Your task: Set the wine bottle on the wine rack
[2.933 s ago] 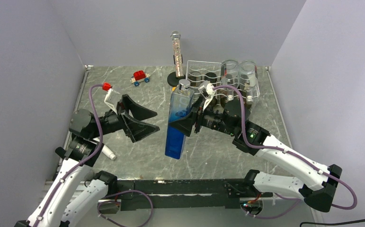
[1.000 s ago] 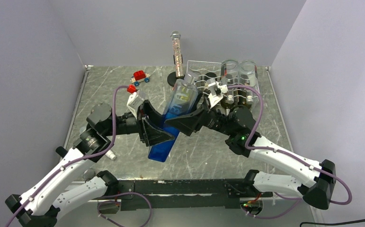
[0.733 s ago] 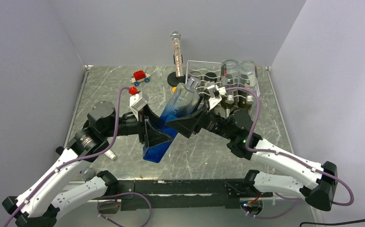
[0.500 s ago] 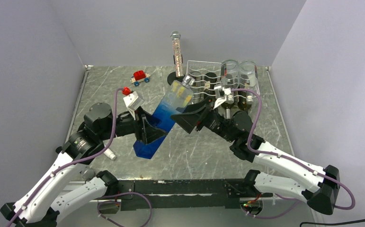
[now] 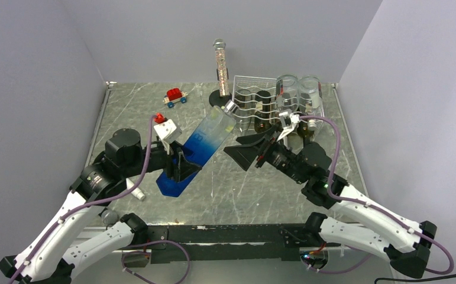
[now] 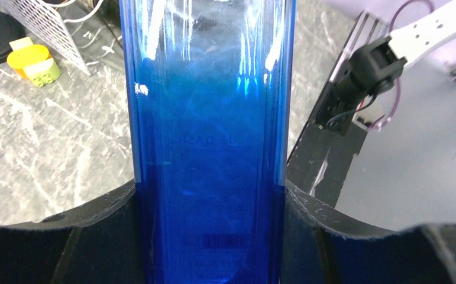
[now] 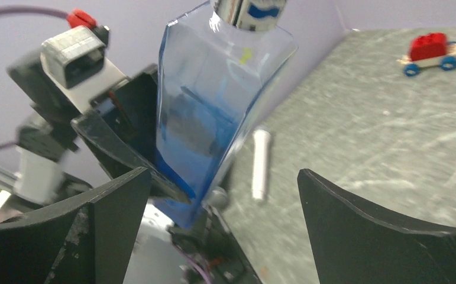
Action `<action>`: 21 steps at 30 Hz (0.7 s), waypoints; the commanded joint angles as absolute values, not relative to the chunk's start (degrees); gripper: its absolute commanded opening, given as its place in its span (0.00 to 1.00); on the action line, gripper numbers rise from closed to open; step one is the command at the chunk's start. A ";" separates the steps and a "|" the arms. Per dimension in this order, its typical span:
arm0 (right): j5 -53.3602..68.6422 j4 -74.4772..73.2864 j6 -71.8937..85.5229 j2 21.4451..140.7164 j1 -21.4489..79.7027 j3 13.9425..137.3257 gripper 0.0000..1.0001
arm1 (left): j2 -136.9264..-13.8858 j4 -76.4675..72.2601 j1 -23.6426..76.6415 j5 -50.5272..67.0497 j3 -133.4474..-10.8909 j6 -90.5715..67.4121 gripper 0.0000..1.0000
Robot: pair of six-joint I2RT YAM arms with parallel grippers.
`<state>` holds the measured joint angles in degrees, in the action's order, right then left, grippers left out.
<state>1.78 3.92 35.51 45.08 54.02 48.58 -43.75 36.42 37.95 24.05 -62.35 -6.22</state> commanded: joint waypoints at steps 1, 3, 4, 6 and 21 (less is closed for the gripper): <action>2.54 -15.70 21.01 42.76 54.05 60.25 1.00 | -44.25 35.64 37.93 24.85 -68.40 4.26 0.01; 4.06 -20.65 16.13 43.13 54.05 64.18 1.00 | -45.63 37.99 37.91 26.10 -68.40 6.53 0.01; 5.14 -22.46 13.78 43.53 54.03 65.99 1.00 | -46.52 38.99 37.90 26.52 -68.38 7.41 0.01; 9.13 -25.40 8.48 44.87 54.05 69.19 1.00 | -48.85 41.18 37.89 28.18 -68.44 9.63 0.01; 23.71 -49.80 -18.69 66.70 58.09 87.79 1.00 | -48.79 45.41 38.41 38.02 -66.56 17.23 0.01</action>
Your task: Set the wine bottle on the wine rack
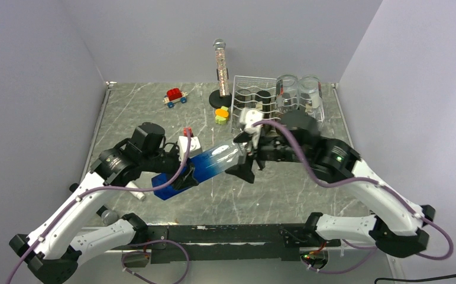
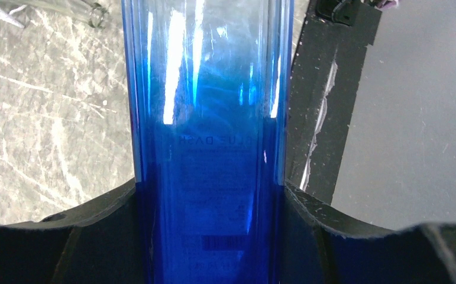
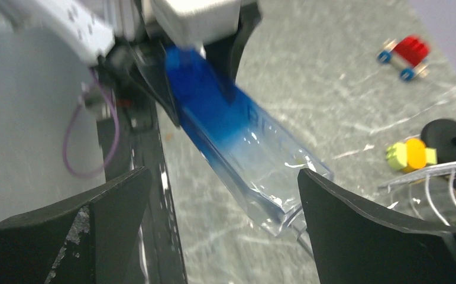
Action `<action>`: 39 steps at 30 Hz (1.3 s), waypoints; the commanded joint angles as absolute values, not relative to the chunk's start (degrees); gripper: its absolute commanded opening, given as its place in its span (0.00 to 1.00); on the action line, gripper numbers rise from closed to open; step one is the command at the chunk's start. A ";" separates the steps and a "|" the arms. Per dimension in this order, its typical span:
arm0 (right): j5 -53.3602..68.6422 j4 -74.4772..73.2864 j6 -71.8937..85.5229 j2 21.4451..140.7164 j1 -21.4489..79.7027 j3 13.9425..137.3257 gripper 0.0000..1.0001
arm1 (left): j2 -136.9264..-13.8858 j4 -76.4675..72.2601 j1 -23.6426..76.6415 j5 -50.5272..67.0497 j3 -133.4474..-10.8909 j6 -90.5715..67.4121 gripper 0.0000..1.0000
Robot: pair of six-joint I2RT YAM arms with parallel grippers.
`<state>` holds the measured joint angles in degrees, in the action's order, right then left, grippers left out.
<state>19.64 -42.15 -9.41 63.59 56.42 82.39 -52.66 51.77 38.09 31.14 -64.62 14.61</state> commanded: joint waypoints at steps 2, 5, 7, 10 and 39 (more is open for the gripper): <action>24.19 -51.46 -21.15 69.28 58.35 90.11 1.00 | -47.91 45.27 38.41 37.97 -65.76 17.31 0.01; 25.38 -55.13 -24.03 73.09 58.55 93.94 1.00 | -47.52 46.76 38.41 38.12 -65.33 18.10 0.01; 25.72 -58.08 -25.79 75.22 58.63 96.07 1.00 | -47.42 47.58 38.36 37.51 -65.37 18.71 0.01; 25.95 -61.16 -28.07 78.00 58.71 97.95 1.00 | -47.36 48.68 38.35 37.63 -65.87 20.18 0.01; 27.08 -63.34 -29.98 85.08 59.15 95.00 0.00 | -47.08 46.43 38.33 34.51 -67.07 24.26 0.01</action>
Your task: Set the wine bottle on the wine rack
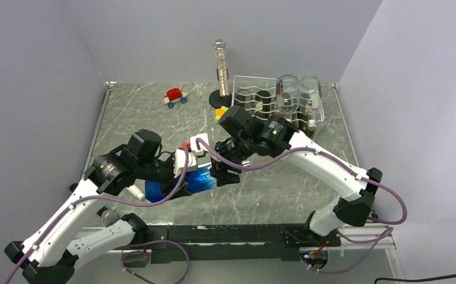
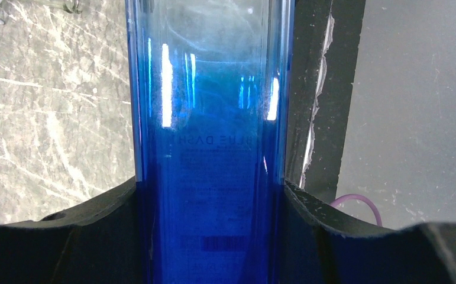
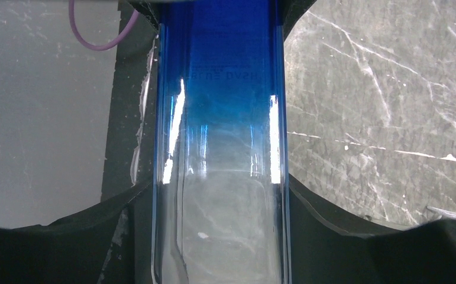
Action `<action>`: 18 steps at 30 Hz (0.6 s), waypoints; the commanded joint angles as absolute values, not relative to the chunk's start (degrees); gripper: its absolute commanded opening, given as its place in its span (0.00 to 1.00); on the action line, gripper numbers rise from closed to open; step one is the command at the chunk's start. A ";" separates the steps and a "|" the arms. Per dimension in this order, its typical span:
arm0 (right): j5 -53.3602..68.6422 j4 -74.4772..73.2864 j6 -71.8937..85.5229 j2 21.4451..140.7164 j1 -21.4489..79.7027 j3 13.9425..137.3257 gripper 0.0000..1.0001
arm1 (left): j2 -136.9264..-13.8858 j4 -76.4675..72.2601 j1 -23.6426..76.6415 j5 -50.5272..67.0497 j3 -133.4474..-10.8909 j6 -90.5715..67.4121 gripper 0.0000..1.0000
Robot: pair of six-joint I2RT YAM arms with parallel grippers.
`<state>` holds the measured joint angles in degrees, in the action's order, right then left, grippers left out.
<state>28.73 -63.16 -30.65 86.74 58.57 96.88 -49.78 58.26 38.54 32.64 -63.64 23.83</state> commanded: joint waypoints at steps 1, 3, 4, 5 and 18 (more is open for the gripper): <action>27.12 -62.65 -29.92 84.42 59.15 94.59 0.00 | -46.94 46.30 38.35 33.81 -67.02 23.95 0.01; 27.40 -60.87 -29.96 82.67 59.15 93.54 0.00 | -46.49 46.06 38.41 32.38 -66.88 23.42 0.10; 27.50 -59.70 -29.90 81.74 59.16 92.96 0.00 | -46.24 46.10 38.39 31.93 -66.74 23.26 0.24; 27.51 -58.74 -29.96 80.73 59.11 92.38 0.00 | -45.91 46.14 38.41 31.46 -66.65 22.98 0.38; 22.24 -49.95 -27.26 72.20 59.15 85.37 0.00 | -42.69 43.03 38.40 25.75 -63.79 21.47 0.99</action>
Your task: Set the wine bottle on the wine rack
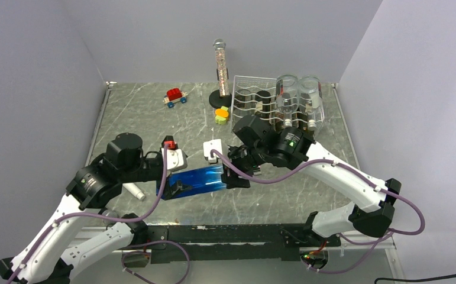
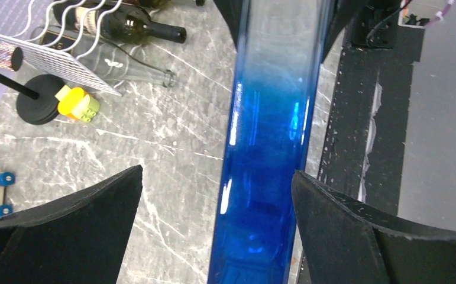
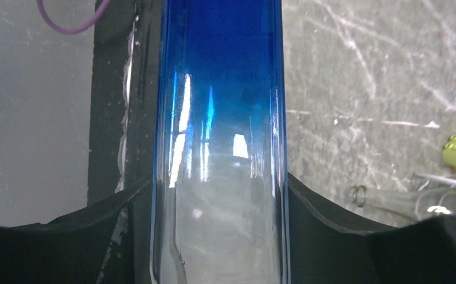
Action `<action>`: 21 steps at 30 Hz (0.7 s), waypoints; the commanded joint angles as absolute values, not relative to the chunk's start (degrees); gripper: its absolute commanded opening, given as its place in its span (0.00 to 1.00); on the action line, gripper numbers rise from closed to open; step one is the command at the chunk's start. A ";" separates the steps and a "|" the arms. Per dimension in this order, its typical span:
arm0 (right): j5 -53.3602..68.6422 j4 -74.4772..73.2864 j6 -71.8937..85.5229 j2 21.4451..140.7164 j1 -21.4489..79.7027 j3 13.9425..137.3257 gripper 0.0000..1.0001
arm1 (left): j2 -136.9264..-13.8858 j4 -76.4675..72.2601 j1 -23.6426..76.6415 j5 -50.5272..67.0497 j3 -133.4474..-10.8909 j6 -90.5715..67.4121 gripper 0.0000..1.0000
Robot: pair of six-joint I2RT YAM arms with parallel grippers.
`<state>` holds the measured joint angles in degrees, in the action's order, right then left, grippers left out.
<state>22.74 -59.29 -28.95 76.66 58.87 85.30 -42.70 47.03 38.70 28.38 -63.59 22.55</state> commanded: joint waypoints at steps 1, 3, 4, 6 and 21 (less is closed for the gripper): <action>21.49 -49.24 -26.73 71.88 59.15 84.69 0.00 | -42.48 42.60 38.39 24.96 -63.62 21.40 0.99; 18.74 -47.65 -25.38 71.36 59.15 83.33 0.00 | -41.84 41.40 38.35 22.77 -63.08 20.66 0.99; 17.33 -46.78 -24.64 71.04 59.15 82.54 0.00 | -41.45 40.80 38.40 21.56 -62.79 20.33 0.99; 13.48 -44.23 -22.97 70.29 59.15 80.63 0.00 | -40.46 39.59 38.38 18.79 -62.09 19.25 0.99; -18.31 -21.90 -10.50 58.67 54.68 70.77 0.00 | -31.86 29.79 38.36 2.14 -59.29 7.94 0.99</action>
<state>-6.57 -43.00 -15.11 67.31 56.82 69.32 -33.21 34.94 38.59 8.45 -60.12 13.28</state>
